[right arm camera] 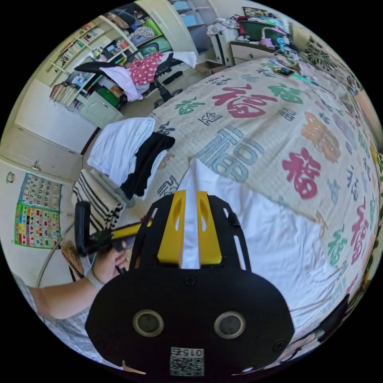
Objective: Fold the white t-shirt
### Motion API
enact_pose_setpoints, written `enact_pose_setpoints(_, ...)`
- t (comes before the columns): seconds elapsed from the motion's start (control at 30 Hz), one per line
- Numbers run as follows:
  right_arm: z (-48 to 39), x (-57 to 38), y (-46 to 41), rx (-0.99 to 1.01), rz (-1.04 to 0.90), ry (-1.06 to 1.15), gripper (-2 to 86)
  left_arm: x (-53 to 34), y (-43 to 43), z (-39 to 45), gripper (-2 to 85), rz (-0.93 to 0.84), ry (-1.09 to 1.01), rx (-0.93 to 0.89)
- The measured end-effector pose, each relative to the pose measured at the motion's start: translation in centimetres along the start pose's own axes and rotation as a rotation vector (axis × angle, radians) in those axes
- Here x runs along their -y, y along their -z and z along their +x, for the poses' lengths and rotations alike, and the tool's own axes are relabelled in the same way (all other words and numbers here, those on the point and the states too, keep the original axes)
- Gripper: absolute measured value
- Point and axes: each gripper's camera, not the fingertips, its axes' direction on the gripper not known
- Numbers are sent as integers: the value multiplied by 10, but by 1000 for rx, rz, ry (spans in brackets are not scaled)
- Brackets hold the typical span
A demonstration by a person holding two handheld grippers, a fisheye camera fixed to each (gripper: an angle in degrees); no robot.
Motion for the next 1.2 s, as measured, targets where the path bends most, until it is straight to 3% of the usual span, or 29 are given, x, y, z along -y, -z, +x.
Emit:
enact_pose_setpoints(0.07,-10,45,-21,-70,-64,26,71,3,5,1,46,-6,-15,53)
enact_pose_setpoints(0.27,-16,106,-69,-197,-226,8,83,1,25,-7,1,-11,-16,-61)
enact_pose_setpoints(0.5,-6,103,-25,-104,-113,109,-6,-1,58,19,-5,32,-85,-95)
enact_pose_setpoints(0.77,83,11,109,265,264,131,-9,-52,87,121,-5,67,-371,-82)
enact_pose_setpoints(0.9,134,-55,129,272,264,32,-5,-98,58,178,-5,14,-501,-78)
enact_pose_setpoints(1.07,200,-133,129,205,183,-270,4,-145,-12,211,-5,-167,-511,-14)
enact_pose_setpoints(1.2,209,-151,143,215,259,-300,2,-155,-22,241,-6,-129,-553,7)
